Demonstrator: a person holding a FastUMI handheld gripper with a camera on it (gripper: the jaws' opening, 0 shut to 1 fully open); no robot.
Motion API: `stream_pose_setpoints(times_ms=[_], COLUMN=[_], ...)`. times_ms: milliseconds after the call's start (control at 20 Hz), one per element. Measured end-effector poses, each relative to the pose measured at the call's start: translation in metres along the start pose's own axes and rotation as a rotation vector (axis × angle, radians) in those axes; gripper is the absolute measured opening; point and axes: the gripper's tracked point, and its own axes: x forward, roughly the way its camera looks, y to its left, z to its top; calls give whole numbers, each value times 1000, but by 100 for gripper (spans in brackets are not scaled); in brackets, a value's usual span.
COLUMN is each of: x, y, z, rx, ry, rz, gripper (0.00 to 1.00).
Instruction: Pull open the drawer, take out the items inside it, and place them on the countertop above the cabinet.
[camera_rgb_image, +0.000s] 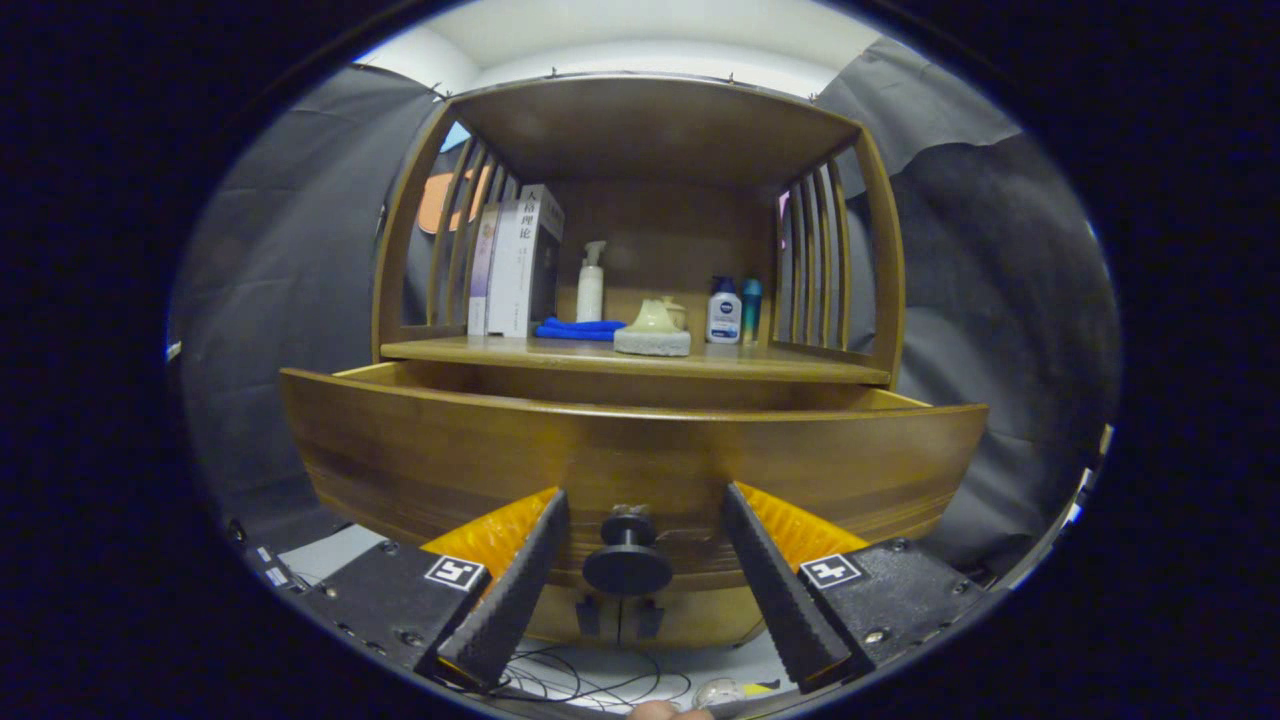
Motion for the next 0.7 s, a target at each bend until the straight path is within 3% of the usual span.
stream_pose_setpoints(times_ms=[700], x=[63], y=[2], z=[10], rx=[6], ry=[6], rz=[6], gripper=[100])
